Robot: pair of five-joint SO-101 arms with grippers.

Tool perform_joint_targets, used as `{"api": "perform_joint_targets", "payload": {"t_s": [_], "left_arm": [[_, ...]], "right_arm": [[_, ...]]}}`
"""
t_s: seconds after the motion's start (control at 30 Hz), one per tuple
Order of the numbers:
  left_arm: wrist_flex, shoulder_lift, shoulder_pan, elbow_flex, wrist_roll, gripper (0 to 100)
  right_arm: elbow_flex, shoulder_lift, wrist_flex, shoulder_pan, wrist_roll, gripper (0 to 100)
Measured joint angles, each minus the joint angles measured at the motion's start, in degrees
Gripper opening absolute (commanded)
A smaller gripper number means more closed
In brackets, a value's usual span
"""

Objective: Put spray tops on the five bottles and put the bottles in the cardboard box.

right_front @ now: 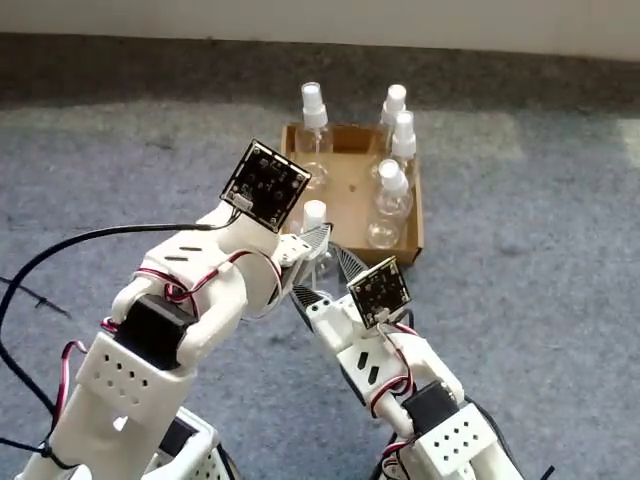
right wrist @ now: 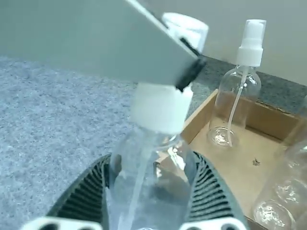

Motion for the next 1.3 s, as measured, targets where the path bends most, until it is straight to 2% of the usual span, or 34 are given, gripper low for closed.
{"api": "perform_joint_targets", "payload": {"t_s": [0.23,0.37,0.7,0.87,1.03,1.3], "left_arm": [[0.0,-7.1,-0.1,0.3,0.0,18],[-0.3,-9.0,-0.3,-0.6,-2.4,18],[-3.5,3.9,-0.2,-6.2,-3.1,18],[-3.5,4.4,-0.4,-7.0,-3.3,18],[-3.5,4.7,-3.6,-6.9,-3.3,18],[-4.1,3.6,-4.5,-1.2,-3.3,18]], "right_arm": [[0.0,0.0,0.0,0.0,0.0,0.4],[0.0,0.0,0.0,0.0,0.0,0.4],[0.0,0.0,0.0,0.0,0.0,0.4],[0.0,0.0,0.0,0.0,0.0,0.4],[0.0,0.0,0.0,0.0,0.0,0.4],[0.2,0.2,0.1,0.0,0.0,0.4]]}}
